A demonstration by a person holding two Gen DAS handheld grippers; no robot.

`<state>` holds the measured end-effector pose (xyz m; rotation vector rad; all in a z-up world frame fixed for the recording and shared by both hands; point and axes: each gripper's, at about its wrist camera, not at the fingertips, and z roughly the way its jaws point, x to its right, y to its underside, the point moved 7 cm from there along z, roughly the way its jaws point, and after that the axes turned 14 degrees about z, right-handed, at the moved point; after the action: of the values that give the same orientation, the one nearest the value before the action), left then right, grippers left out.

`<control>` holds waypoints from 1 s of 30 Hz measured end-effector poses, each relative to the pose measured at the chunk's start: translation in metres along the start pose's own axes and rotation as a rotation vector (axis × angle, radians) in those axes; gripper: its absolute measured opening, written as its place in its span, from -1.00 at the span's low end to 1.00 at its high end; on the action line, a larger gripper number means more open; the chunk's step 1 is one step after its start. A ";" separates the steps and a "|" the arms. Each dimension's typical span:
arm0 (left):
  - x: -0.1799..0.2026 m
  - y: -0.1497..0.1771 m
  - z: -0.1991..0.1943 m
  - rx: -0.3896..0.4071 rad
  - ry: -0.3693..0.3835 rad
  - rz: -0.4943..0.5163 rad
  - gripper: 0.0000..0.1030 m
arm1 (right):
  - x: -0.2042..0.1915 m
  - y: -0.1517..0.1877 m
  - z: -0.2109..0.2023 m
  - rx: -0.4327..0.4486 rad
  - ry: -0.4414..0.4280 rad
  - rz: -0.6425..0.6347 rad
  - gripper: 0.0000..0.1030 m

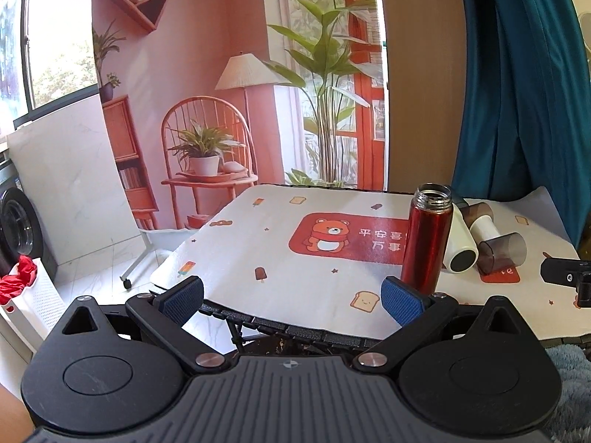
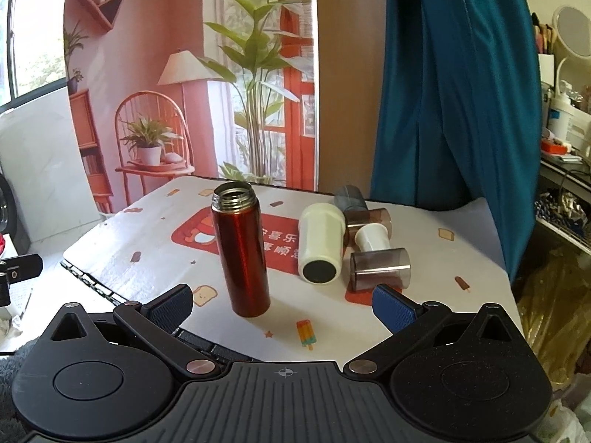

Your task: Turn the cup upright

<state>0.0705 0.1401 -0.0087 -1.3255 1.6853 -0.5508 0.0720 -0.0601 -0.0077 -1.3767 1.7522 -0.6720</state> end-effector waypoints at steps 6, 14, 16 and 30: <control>-0.002 0.001 -0.001 0.000 -0.010 -0.013 1.00 | 0.000 -0.001 -0.001 0.009 0.003 -0.004 0.99; -0.001 0.001 -0.002 -0.001 -0.026 -0.022 1.00 | 0.001 -0.001 -0.004 0.026 0.007 -0.008 0.99; -0.002 0.001 -0.002 -0.003 -0.027 -0.030 1.00 | 0.001 -0.001 -0.003 0.024 0.007 -0.007 0.99; 0.000 0.001 -0.002 -0.007 -0.029 -0.034 1.00 | 0.003 -0.001 -0.003 0.023 0.006 -0.007 0.99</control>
<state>0.0685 0.1403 -0.0083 -1.3633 1.6452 -0.5430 0.0699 -0.0630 -0.0059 -1.3670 1.7397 -0.6992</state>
